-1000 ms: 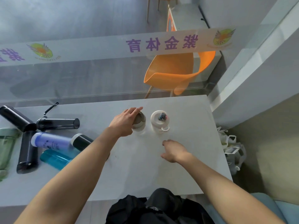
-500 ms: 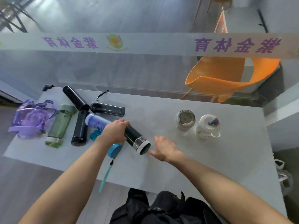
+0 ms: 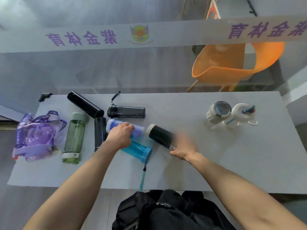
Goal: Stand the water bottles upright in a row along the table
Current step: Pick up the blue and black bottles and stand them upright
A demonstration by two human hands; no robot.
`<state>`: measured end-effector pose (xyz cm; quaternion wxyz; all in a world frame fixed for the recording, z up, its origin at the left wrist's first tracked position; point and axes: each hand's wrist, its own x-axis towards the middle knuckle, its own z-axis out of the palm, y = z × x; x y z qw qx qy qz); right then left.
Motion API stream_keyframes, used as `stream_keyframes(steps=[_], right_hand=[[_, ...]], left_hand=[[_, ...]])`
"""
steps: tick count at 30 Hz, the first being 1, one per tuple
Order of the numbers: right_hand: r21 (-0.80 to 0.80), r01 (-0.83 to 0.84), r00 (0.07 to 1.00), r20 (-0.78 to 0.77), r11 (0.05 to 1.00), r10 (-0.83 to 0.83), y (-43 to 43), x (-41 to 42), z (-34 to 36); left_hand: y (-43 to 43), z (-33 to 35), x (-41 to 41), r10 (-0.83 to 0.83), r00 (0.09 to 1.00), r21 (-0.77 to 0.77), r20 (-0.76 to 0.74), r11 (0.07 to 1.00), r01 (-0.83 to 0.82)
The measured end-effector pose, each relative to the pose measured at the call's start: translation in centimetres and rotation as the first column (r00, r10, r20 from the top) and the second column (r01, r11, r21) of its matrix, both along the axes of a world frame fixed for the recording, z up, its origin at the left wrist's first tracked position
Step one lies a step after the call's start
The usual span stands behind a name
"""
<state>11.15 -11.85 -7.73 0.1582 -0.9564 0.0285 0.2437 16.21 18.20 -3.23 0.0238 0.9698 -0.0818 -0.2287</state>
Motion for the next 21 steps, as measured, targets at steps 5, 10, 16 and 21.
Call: stream_keyframes(steps=[5,10,16,21], right_hand=[[0.082,0.174,0.965,0.185,0.981,-0.187,-1.7,0.3,3.9],[0.161,0.218,0.878,0.397,0.962,-0.266,-2.0,2.8,6.6],[0.088,0.193,0.91,0.357,0.977,-0.212,0.2,7.6,8.3],[0.052,0.201,0.925,0.317,0.978,-0.207,2.4,10.8,8.1]], left_hand=[[-0.8,-0.2,2.4,-0.103,0.994,-0.022,0.03,0.994,0.104],[-2.2,-0.7,3.4,-0.163,0.986,-0.038,0.04,0.986,0.165],[-0.6,-1.0,3.2,-0.133,0.989,-0.051,0.057,0.989,0.136],[2.4,-1.4,2.4,-0.093,0.992,-0.03,0.089,0.995,0.096]])
